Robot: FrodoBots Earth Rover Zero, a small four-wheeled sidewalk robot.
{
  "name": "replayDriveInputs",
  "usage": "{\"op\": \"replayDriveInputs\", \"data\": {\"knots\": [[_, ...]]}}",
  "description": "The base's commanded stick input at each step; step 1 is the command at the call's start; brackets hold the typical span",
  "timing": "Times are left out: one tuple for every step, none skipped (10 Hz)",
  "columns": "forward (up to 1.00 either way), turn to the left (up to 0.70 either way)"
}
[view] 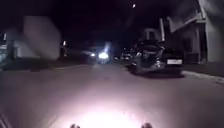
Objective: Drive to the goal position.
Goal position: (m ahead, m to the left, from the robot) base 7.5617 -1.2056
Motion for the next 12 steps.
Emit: {"op": "replayDriveInputs", "data": {"knots": [[0.70,0.00],[0.70,0.00],[0.70,-0.18],[0.70,-0.35],[0.70,-0.25],[0.70,0.00],[0.70,0.00],[0.70,0.00],[0.70,0.00],[0.70,-0.34],[0.70,-0.35],[0.70,-0.35]]}}
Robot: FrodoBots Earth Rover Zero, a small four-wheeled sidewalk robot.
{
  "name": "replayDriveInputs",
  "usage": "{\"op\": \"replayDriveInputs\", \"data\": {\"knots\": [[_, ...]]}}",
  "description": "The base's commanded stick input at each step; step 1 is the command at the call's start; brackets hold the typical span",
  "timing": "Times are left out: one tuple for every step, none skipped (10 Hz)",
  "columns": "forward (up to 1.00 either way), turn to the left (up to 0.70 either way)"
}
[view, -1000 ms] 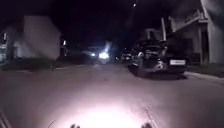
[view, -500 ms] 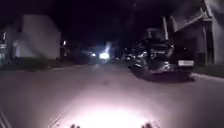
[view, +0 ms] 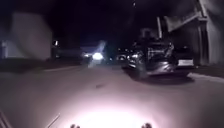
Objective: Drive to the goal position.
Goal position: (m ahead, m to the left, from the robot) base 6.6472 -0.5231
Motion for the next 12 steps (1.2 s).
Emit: {"op": "replayDriveInputs", "data": {"knots": [[0.70,-0.26],[0.70,0.00],[0.70,0.00],[0.70,0.00],[0.70,0.00],[0.70,0.00],[0.70,0.00],[0.70,0.00],[0.70,0.00],[0.70,0.08],[0.70,0.20],[0.70,0.33]]}}
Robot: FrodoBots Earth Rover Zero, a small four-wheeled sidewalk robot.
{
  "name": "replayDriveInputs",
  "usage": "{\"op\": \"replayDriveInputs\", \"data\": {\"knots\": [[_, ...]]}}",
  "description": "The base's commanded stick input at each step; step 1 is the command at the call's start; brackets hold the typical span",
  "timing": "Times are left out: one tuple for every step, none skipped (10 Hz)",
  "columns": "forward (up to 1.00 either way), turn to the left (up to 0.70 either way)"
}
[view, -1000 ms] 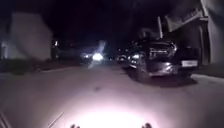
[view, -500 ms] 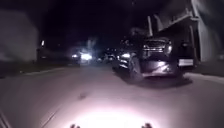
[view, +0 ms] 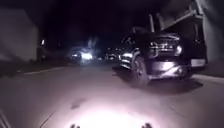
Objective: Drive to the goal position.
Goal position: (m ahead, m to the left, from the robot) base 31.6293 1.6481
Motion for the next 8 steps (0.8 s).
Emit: {"op": "replayDriveInputs", "data": {"knots": [[0.70,0.35],[0.70,0.34],[0.70,0.05],[0.70,0.00],[0.70,0.00],[0.70,0.00],[0.70,0.00],[0.70,0.00]]}}
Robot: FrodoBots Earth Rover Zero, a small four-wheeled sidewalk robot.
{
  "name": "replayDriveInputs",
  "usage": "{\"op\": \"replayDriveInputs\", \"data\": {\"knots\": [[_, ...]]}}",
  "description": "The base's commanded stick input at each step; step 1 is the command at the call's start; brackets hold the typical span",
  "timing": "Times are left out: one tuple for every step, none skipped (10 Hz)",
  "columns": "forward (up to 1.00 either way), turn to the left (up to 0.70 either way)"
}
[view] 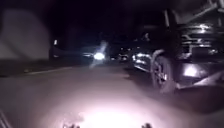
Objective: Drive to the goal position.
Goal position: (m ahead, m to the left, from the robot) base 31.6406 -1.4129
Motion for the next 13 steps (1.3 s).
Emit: {"op": "replayDriveInputs", "data": {"knots": [[0.70,0.00],[0.70,0.00],[0.70,0.00],[0.70,0.00],[0.70,0.00],[0.70,0.00],[0.70,0.00],[0.70,0.00],[0.70,0.00],[0.70,0.00],[0.70,0.00],[0.70,-0.05],[0.70,-0.18]]}}
